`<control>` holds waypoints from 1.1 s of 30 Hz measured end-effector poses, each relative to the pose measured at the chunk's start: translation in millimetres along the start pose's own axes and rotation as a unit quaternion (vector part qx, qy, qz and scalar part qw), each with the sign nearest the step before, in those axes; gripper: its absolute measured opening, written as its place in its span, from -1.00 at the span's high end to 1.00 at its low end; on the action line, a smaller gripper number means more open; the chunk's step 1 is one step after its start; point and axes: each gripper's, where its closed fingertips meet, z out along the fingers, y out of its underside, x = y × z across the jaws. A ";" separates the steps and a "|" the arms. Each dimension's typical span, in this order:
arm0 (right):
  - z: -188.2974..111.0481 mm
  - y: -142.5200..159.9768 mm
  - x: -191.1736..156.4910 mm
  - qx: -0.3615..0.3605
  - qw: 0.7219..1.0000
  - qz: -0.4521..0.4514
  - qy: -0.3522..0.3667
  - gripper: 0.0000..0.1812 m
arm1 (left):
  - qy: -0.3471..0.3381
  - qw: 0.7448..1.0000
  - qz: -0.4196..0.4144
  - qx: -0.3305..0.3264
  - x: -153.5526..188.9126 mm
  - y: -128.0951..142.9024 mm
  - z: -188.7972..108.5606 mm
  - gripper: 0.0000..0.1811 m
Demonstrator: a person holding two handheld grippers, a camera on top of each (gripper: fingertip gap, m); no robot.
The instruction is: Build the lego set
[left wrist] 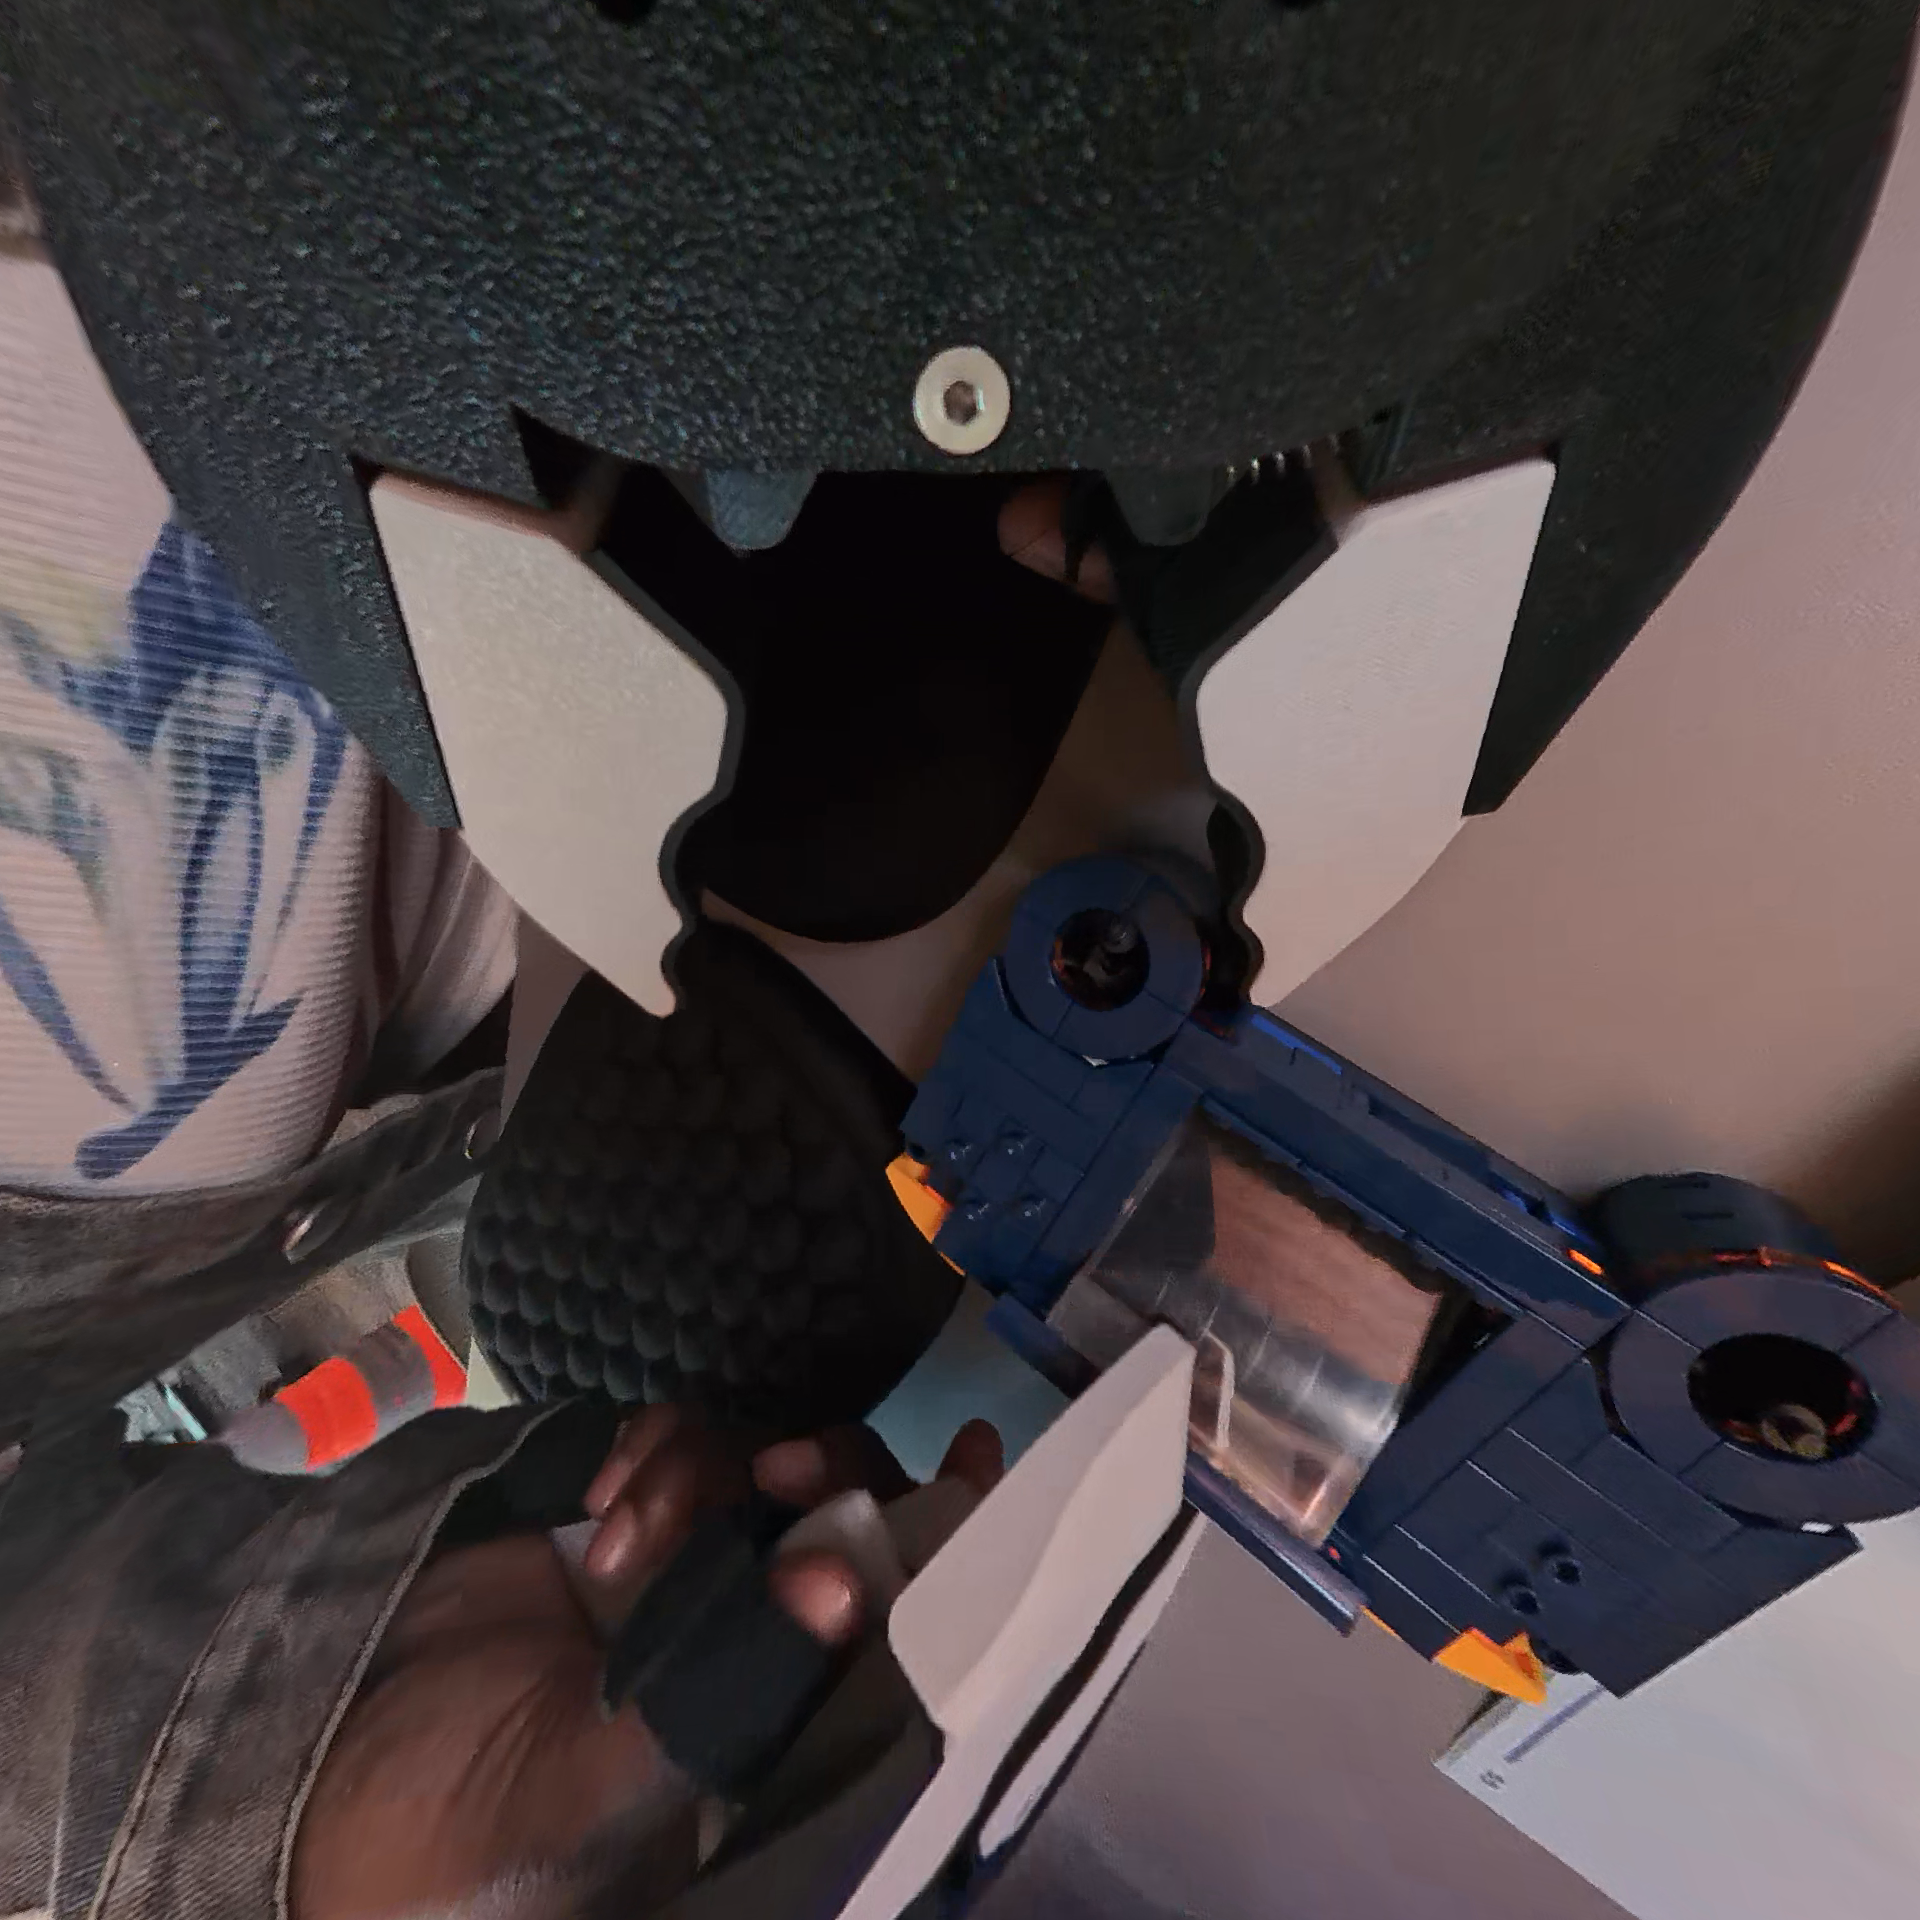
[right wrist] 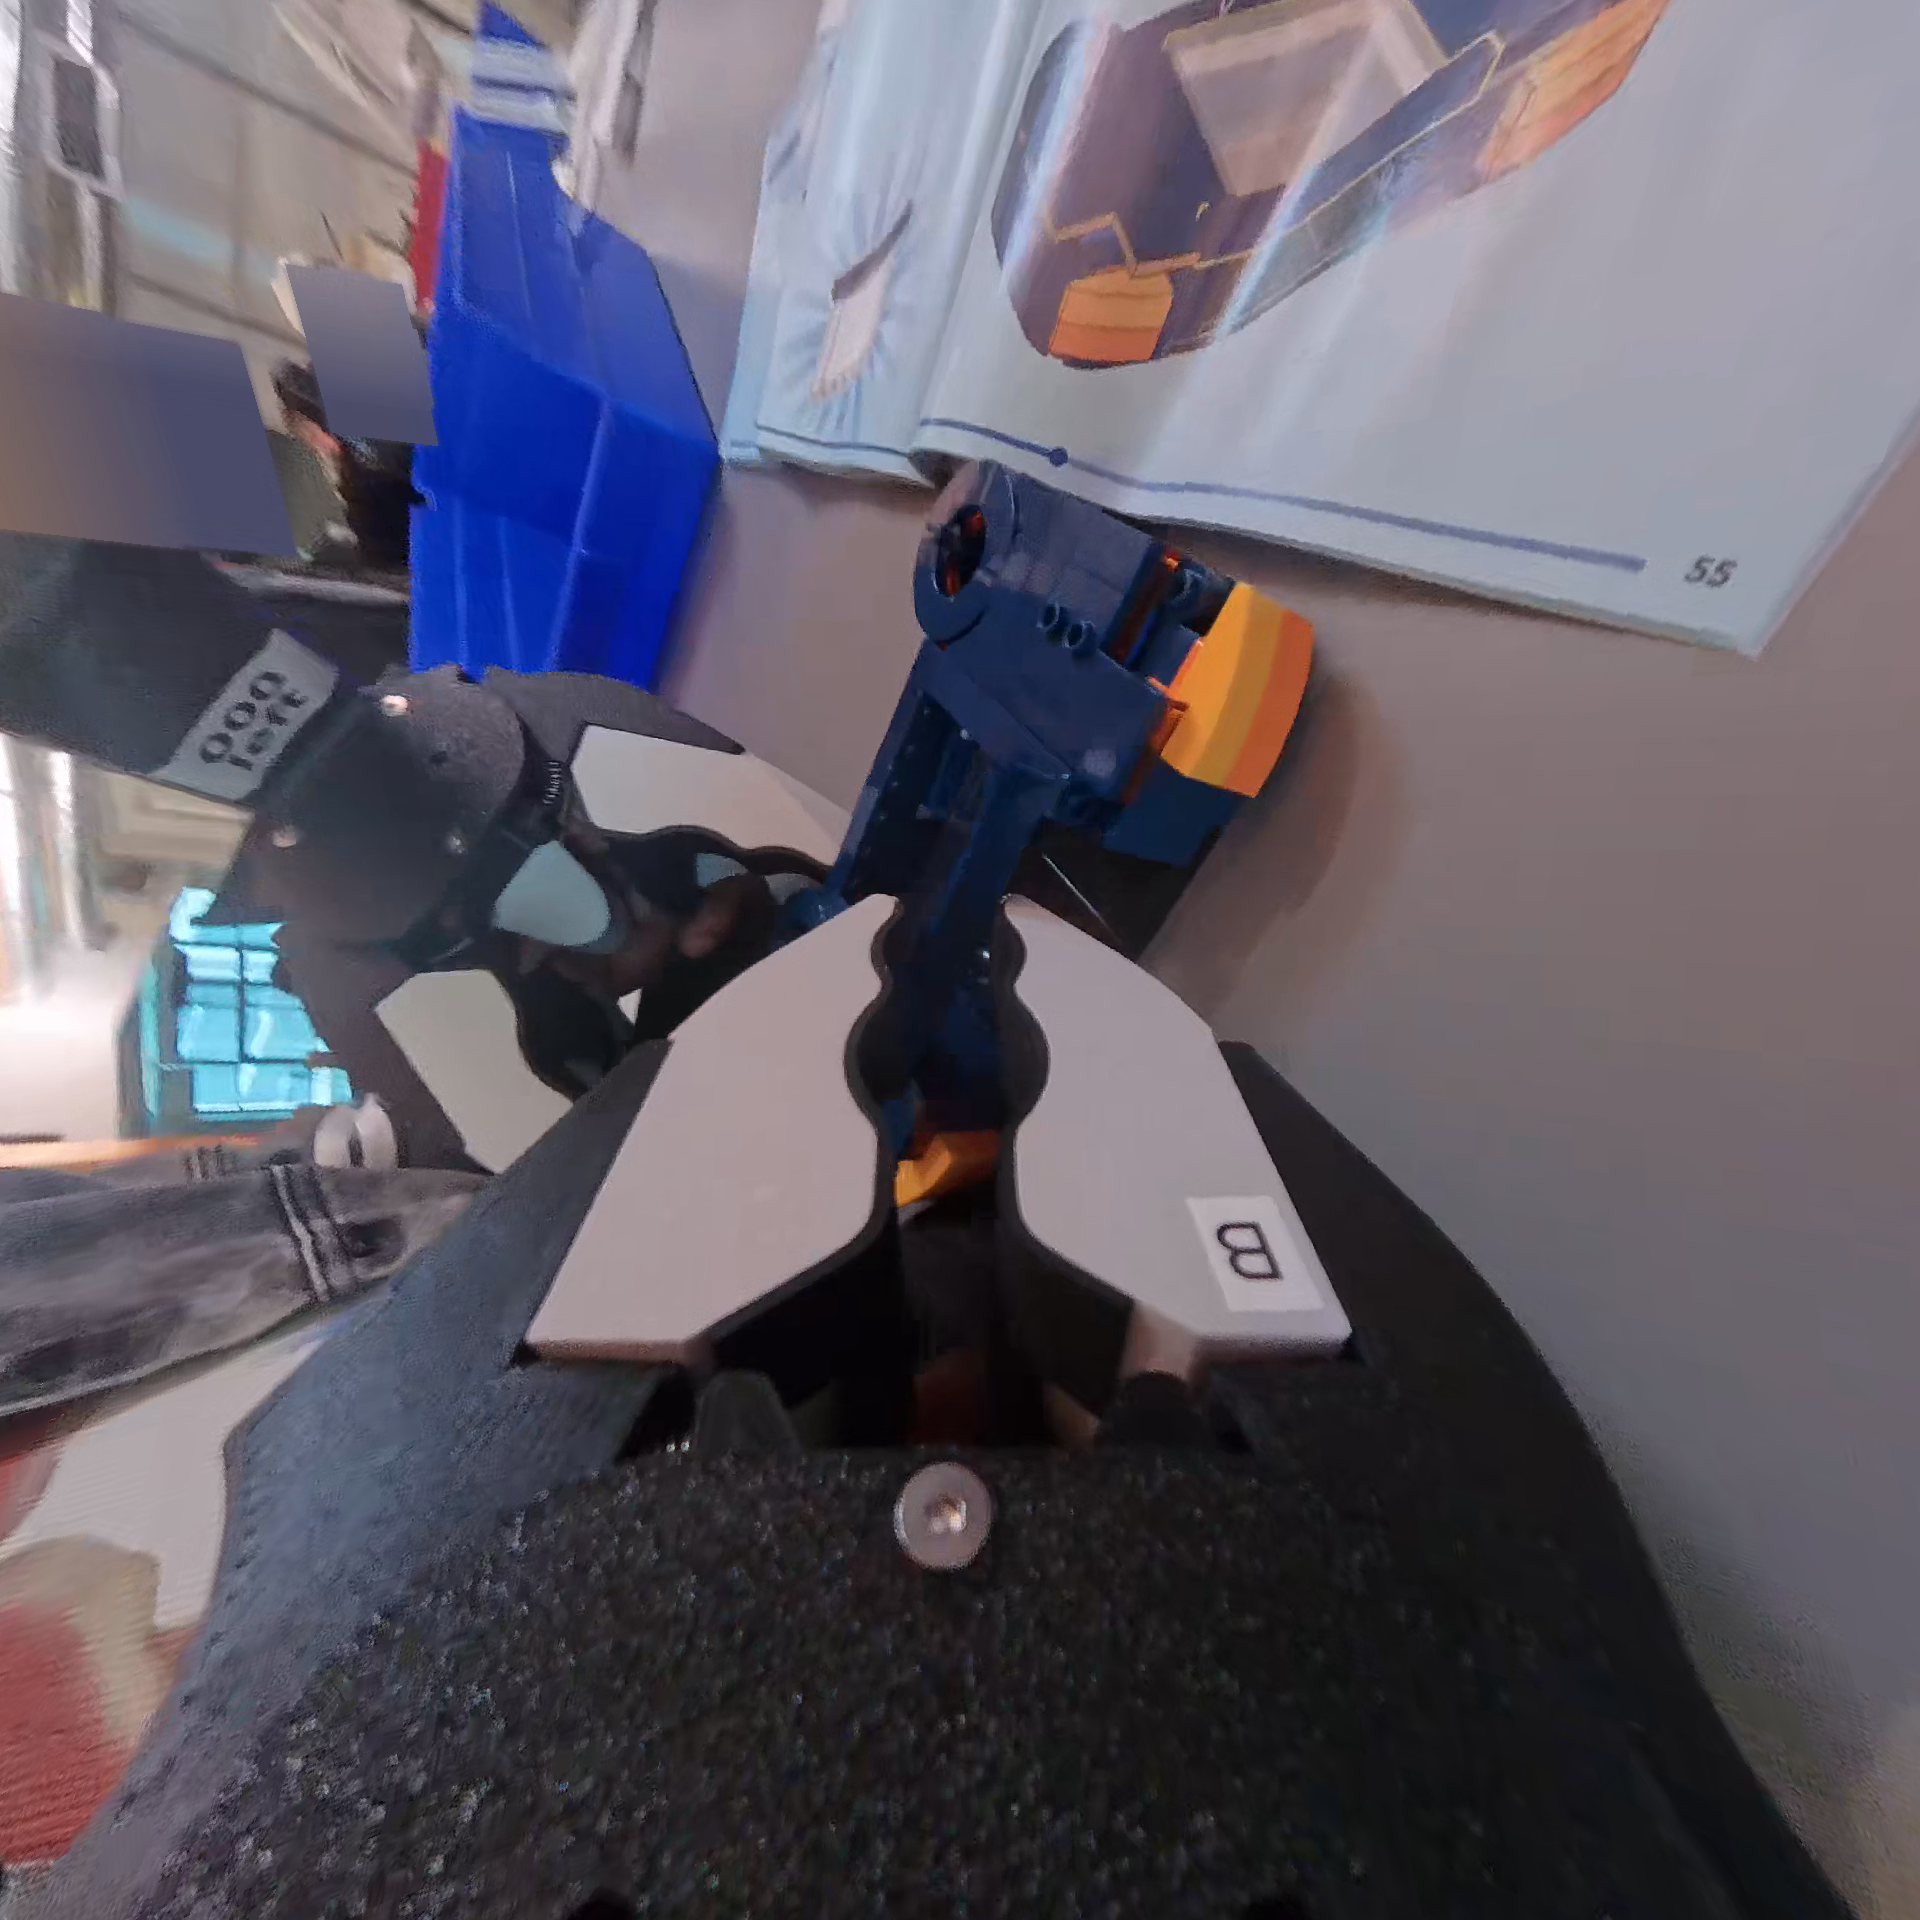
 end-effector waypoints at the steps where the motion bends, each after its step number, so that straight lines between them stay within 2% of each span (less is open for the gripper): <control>1: 1.1 -0.2 -2.6 0.013 1.000 0.009 -0.005 0.85 | 0.008 1.000 0.005 -0.005 -1.2 1.4 -3.4 0.00; 6: -2.3 -0.6 -8.8 0.052 0.996 0.068 -0.029 0.87 | -0.011 0.999 0.023 0.043 -30.6 -18.1 -35.2 0.30; 8: -6.2 -1.2 -10.4 0.065 0.993 0.089 -0.043 0.87 | -0.010 0.998 0.018 0.053 -39.5 -24.7 -38.9 0.41; 14: -4.3 0.5 -13.7 0.068 0.992 0.088 -0.055 0.86 | -0.010 0.998 -0.001 0.061 -52.7 -33.9 -13.6 0.61; 16: -5.2 1.2 -15.3 0.065 0.993 0.086 -0.056 0.86 | -0.021 0.999 -0.004 0.049 -56.8 -31.4 -7.7 0.58; 20: -7.7 4.7 -25.8 0.058 0.995 0.049 -0.064 0.84 | -0.025 0.998 -0.003 0.050 -54.4 -31.8 -6.4 0.57; 24: -0.4 -3.5 -31.0 0.051 0.997 -0.048 -0.034 0.81 | -0.024 0.999 -0.012 0.045 -52.5 -30.4 -5.2 0.62; 28: -3.1 -8.2 -31.5 0.063 0.993 -0.054 -0.078 0.82 | -0.050 0.997 -0.020 0.059 -53.2 -32.6 -8.1 0.63; 30: 4.0 -11.3 -35.0 0.041 0.992 -0.094 -0.076 0.81 | -0.048 0.997 -0.025 0.057 -49.9 -30.6 -9.0 0.72; 33: 16.3 -14.8 -44.4 -0.016 0.986 -0.151 -0.074 0.81 | -0.065 0.995 -0.045 0.064 -51.2 -24.7 -18.8 0.69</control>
